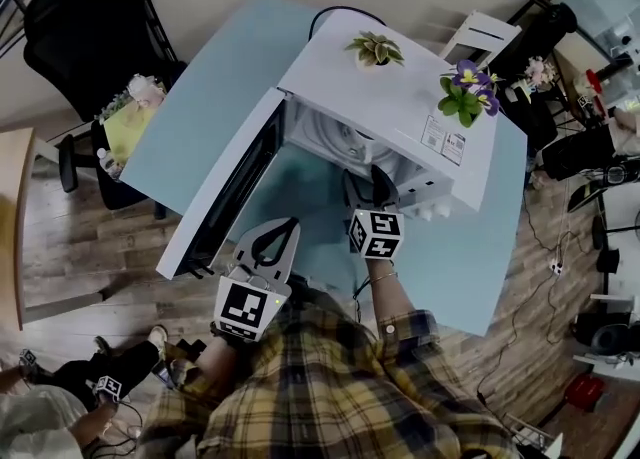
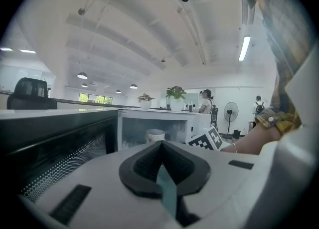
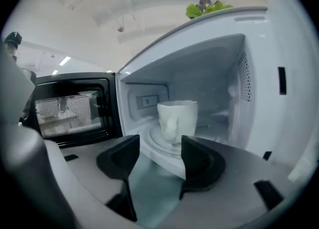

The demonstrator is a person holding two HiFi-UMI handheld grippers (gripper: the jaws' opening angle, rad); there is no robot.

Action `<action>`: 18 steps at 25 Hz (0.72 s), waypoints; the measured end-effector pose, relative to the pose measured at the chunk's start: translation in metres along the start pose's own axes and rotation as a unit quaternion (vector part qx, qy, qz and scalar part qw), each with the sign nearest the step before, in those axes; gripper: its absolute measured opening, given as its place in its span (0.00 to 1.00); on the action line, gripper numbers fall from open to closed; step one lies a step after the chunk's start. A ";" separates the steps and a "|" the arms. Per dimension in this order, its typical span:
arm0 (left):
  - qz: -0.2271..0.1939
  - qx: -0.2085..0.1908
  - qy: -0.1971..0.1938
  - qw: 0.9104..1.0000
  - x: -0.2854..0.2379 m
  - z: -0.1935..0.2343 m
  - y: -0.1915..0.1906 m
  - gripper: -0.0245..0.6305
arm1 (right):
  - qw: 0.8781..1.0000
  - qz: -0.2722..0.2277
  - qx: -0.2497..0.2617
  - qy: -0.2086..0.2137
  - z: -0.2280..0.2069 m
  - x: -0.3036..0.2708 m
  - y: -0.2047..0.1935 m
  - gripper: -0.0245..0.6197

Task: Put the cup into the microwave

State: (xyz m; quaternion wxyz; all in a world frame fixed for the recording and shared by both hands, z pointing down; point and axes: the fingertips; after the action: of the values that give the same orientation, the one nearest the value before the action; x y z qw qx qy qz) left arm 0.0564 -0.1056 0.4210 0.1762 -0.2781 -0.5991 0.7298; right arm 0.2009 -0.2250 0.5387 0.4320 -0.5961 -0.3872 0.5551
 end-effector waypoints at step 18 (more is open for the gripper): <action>-0.031 -0.027 -0.006 0.999 -0.020 -0.026 0.022 0.02 | 0.993 -0.087 -0.006 0.083 -0.005 0.116 0.073 0.41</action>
State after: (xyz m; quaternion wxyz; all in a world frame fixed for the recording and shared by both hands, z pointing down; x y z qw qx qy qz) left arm 0.0897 -0.1017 0.3996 0.1873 -0.2600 -0.6280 0.7092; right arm 0.2144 -0.1401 0.4323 0.5054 -0.6069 -0.4041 0.4615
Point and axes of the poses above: the fingertips, and each gripper's own axes: x backward along the fingers, z to its left, y out of its top, and after that the axes turned 10 degrees about -y, right-handed
